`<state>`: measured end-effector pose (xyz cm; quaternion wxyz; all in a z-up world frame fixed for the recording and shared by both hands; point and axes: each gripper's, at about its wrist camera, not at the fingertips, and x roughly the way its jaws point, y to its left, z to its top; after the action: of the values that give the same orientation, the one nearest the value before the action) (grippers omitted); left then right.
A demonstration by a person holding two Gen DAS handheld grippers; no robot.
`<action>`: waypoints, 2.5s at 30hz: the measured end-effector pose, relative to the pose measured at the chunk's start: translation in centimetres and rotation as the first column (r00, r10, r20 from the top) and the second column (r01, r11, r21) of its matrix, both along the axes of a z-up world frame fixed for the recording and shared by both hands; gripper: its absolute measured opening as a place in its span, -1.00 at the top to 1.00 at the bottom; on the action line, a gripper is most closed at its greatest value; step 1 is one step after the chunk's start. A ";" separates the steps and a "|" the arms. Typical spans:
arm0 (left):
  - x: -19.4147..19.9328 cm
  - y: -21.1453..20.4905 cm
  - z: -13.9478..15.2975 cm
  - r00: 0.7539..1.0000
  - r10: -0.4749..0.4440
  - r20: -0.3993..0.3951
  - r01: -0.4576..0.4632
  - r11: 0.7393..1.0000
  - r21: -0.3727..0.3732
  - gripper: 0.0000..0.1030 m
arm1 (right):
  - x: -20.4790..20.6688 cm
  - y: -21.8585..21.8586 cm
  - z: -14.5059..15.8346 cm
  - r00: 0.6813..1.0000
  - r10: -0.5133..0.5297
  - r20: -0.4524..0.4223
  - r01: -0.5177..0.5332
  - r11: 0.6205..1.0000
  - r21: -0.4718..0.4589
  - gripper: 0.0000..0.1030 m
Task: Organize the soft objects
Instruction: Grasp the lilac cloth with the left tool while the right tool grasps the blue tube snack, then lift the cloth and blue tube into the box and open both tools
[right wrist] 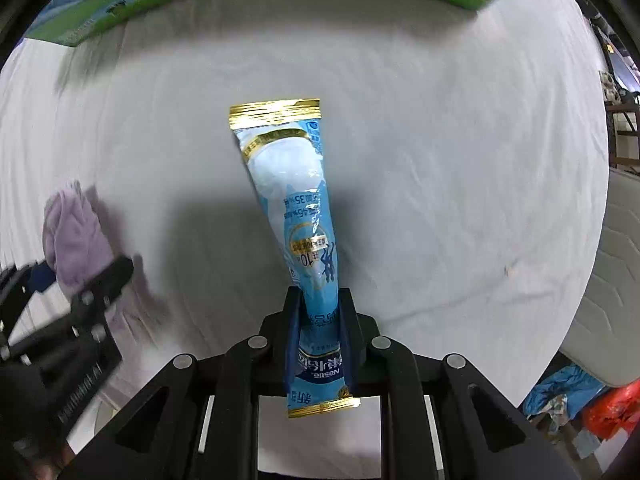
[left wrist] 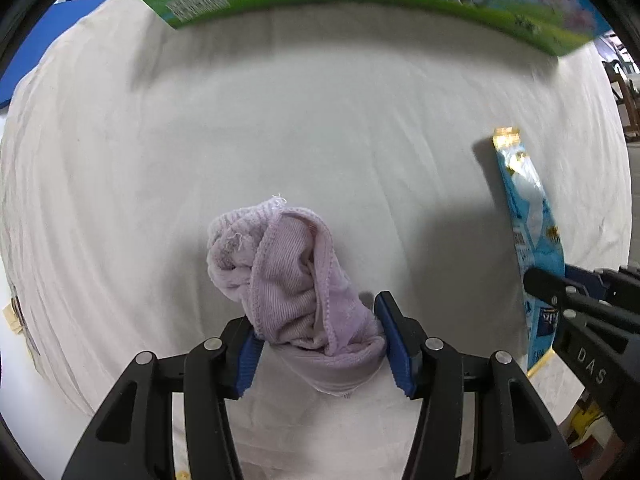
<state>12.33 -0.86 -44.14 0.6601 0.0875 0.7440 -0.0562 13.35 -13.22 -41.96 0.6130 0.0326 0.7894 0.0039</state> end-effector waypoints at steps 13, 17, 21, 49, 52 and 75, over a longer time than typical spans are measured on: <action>0.2 -0.7 -0.7 0.999 0.040 0.027 -0.041 0.999 0.009 0.03 | 0.5 0.9 -1.6 0.999 -0.032 0.030 0.033 0.999 -0.025 0.57; -0.2 -0.6 2.7 0.997 0.051 0.059 -0.050 0.999 -0.011 0.06 | -1.2 2.5 -0.4 0.999 0.001 0.046 0.000 1.000 -0.023 0.74; -0.6 -0.5 5.5 0.993 0.063 0.103 -0.058 0.997 -0.049 0.06 | -1.2 2.5 2.0 0.997 0.024 0.074 -0.024 1.000 0.000 0.76; 4.2 -0.7 26.3 0.902 0.063 0.428 0.041 0.972 -0.231 0.06 | 2.7 -1.7 22.5 0.910 -0.034 0.413 -0.030 0.988 0.149 0.77; 6.2 -0.6 25.9 0.905 0.085 0.418 0.027 0.967 -0.255 0.06 | 4.0 -1.8 23.3 0.901 -0.040 0.432 -0.028 0.988 0.151 0.77; 25.1 4.1 13.7 0.957 0.281 0.075 -0.236 0.902 -0.362 0.06 | 23.7 3.2 16.9 0.931 0.111 0.349 -0.138 0.989 0.053 0.77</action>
<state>37.40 3.23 -30.40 0.7119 -0.1273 0.6843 -0.0936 37.01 -10.01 -25.06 0.7385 0.0048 0.6696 0.0787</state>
